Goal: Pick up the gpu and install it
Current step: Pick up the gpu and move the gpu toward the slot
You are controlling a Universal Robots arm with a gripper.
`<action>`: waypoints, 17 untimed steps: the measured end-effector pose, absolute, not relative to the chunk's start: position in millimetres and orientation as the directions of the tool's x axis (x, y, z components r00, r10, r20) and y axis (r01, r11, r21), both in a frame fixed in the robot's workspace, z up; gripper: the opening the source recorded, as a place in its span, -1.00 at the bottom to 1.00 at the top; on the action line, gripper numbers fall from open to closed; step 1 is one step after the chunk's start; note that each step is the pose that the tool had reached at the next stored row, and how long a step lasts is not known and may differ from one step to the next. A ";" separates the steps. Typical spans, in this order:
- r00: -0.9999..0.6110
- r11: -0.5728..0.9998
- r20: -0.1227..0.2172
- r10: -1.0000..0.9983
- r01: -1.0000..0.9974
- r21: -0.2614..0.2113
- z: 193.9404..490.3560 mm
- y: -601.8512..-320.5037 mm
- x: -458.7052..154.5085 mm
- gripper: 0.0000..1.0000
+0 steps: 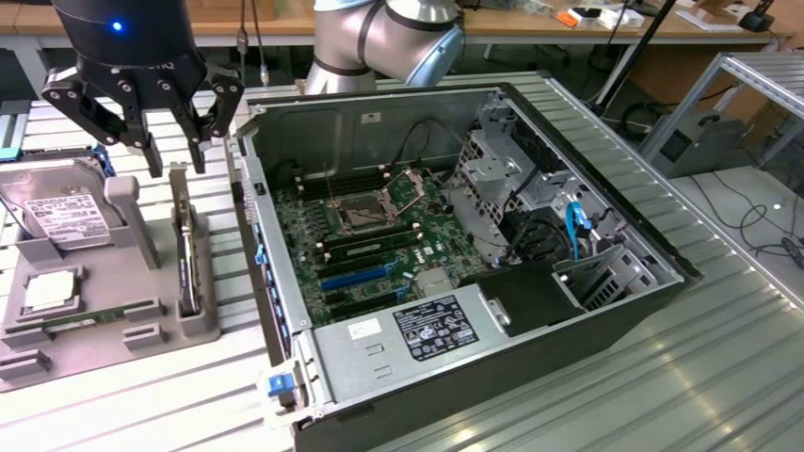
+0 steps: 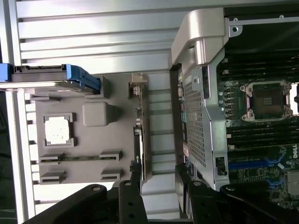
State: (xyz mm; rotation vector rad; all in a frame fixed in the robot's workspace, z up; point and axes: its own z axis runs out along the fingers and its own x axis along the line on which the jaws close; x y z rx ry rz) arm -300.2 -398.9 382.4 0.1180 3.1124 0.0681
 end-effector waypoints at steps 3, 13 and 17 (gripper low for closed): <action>-0.997 0.996 -0.024 0.076 0.075 0.045 381.9 -398.9 -301.7 -0.16; -0.997 0.996 -0.024 0.076 0.075 0.045 380.4 -398.9 -309.2 -0.16; -0.997 0.996 -0.024 0.076 0.075 0.045 379.7 -399.0 -311.3 -0.16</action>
